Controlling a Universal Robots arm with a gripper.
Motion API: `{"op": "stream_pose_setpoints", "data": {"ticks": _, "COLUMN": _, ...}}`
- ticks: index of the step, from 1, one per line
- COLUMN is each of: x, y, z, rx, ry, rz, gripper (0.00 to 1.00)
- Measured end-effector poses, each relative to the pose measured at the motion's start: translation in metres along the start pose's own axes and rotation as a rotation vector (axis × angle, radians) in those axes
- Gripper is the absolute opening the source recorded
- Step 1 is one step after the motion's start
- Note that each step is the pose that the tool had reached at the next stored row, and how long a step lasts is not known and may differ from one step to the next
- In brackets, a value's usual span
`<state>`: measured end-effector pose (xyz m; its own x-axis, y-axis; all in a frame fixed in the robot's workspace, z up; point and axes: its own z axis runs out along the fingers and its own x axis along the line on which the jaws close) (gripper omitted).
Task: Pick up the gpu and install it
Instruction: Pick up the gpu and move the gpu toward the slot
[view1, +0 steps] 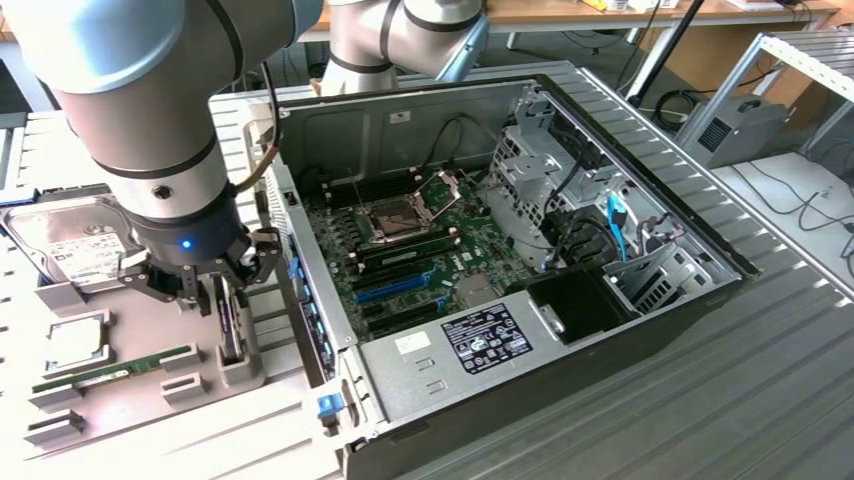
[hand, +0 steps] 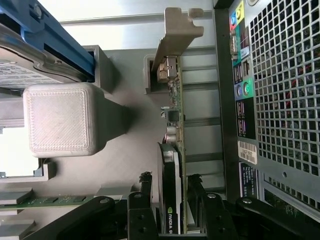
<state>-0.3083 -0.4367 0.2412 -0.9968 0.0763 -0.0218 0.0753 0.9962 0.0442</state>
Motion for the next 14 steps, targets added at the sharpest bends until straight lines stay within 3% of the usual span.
{"op": "stream_pose_setpoints", "data": {"ticks": 10, "x": -0.0007, "y": 0.0, "z": 0.0001, "rx": 0.0001, "ry": 0.0004, "rz": 0.0, "gripper": 0.42}}
{"op": "stream_pose_setpoints", "data": {"ticks": 14, "x": -0.0018, "y": 0.0001, "z": 0.0001, "rx": 0.0007, "ry": 0.0076, "rz": 0.0, "gripper": 0.42}}
